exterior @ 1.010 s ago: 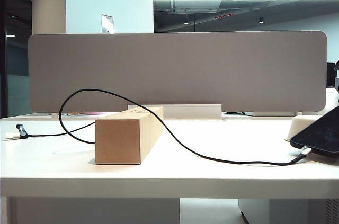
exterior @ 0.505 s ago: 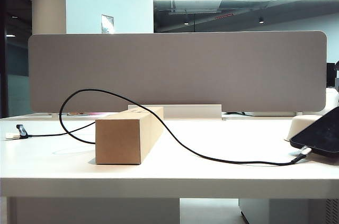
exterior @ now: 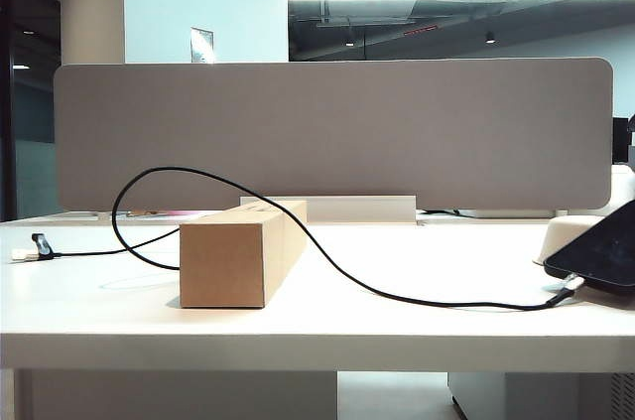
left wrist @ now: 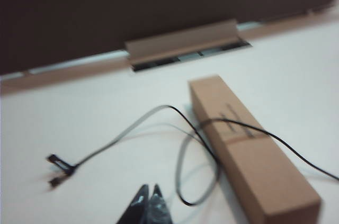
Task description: Pick up the charging cable and the phone, plug the charging cable into the charging port on the phone, and finally place them back on the table.
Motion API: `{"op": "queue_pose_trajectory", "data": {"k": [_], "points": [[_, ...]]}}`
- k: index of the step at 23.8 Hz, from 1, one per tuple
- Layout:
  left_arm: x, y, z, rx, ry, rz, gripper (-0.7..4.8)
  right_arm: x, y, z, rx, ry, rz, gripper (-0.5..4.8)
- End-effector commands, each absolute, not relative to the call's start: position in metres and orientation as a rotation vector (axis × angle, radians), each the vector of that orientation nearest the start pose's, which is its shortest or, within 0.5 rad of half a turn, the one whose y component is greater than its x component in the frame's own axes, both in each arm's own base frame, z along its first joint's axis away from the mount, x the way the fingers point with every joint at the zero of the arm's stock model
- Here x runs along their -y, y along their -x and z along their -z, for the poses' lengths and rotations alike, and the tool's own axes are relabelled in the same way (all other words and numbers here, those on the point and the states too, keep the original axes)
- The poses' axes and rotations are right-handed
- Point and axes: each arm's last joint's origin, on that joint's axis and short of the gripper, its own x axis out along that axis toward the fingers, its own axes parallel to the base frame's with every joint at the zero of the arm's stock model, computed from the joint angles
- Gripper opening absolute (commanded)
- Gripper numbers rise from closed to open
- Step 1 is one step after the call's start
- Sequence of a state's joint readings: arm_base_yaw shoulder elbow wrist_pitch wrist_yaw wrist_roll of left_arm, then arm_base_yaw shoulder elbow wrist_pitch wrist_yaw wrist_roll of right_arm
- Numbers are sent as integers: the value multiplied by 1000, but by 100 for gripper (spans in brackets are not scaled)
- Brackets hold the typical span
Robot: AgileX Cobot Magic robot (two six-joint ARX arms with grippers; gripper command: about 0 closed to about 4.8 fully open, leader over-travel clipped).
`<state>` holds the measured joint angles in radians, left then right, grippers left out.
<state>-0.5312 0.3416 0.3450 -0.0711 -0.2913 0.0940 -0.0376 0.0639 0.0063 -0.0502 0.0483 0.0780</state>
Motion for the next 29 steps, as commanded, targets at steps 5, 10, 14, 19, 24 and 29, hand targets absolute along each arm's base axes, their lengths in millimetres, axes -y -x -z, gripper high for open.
{"op": "queue_pose_trajectory", "data": {"k": [5, 10, 14, 19, 24, 29], "points": [[25, -100, -235, 38, -27, 102, -6, 5, -101, -155, -94, -78, 89, -6], [14, -99, -226, 62, 23, 32, -6, 5, -101, -155, -93, -78, 89, -5], [6, -96, -217, 106, 44, 12, -6, 5, -101, -155, -94, -78, 89, -5], [-1, -91, -212, 179, 39, -45, -6, 5, -101, -155, -93, -77, 89, -5], [-2, -90, -205, 192, 8, -38, -6, 5, -101, -155, -94, -78, 90, -5], [-2, -93, -195, 170, -25, -16, -6, 5, -101, -155, -94, -78, 90, -5]]}}
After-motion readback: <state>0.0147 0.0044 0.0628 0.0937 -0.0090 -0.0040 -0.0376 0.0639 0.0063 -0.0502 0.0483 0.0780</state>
